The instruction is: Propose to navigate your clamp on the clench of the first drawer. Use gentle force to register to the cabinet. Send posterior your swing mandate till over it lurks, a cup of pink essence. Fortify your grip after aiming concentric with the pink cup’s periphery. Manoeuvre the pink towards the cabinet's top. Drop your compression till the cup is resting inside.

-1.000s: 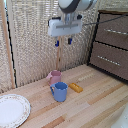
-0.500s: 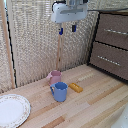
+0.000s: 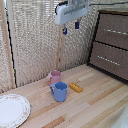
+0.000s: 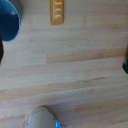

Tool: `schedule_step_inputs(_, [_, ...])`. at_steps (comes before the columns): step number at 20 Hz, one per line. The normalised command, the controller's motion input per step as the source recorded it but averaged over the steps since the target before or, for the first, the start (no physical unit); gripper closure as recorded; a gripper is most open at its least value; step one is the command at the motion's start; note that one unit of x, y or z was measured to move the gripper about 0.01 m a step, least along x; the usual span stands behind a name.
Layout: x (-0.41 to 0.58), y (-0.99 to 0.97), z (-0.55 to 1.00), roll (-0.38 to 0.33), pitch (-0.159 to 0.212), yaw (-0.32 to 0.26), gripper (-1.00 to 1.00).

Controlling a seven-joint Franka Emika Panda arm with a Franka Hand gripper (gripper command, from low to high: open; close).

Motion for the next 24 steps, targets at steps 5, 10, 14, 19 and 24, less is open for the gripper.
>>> schedule_step_inputs(5, [-0.075,-0.17,0.00,-0.330,-0.061,0.181,-1.00])
schedule_step_inputs(10, [-0.004,-0.18,-0.01,-0.353,-0.054,0.157,-1.00])
schedule_step_inputs(14, [-0.002,-0.19,-0.04,-0.365,-0.055,0.153,-1.00])
schedule_step_inputs(19, [0.000,-0.17,-0.08,-0.375,-0.039,0.150,-1.00])
schedule_step_inputs(24, [-0.002,-0.14,-0.11,-0.375,-0.043,0.162,-1.00])
